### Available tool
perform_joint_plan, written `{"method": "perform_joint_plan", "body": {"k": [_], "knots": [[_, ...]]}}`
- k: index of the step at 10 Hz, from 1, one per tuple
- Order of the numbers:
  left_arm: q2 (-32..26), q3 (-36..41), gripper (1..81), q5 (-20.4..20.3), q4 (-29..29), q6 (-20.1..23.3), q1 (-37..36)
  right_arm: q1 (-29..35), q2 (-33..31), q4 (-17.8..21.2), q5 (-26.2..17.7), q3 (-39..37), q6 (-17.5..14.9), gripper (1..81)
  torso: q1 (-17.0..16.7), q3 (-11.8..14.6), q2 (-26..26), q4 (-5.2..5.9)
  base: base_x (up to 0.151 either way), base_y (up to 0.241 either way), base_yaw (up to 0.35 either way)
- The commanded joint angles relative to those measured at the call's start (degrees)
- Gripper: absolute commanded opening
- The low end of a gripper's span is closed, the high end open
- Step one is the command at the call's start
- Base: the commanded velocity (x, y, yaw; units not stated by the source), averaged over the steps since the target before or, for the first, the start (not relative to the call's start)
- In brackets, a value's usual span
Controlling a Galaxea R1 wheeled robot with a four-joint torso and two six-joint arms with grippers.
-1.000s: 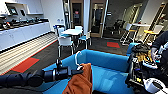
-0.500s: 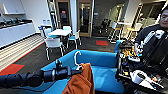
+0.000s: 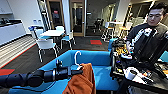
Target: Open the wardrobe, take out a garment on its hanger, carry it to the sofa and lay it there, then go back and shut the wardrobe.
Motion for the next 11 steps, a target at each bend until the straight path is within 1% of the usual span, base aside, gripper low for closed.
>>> {"method": "perform_joint_plan", "body": {"k": [1,10,11], "knots": [[-0.5,2.5,1.0,-4.8,0.9,-0.2,-8.4,0.8,-0.6,-0.4,-3.4,0.2,-0.2,81.1,0.0,0.0,0.0,0.0,0.0,-0.063,0.0],[-0.9,3.1,1.0,-4.8,1.1,-0.1,-8.4,0.9,-0.3,-0.4,-3.3,0.2,-0.2,81.1,0.0,0.0,0.0,0.0,0.0,0.0,0.0],[-0.9,3.1,1.0,-4.8,1.1,-0.1,-8.4,0.9,-0.3,-0.4,-3.4,0.2,-0.2,81.1,0.0,0.0,0.0,0.0,0.069,0.0,0.0]]}}
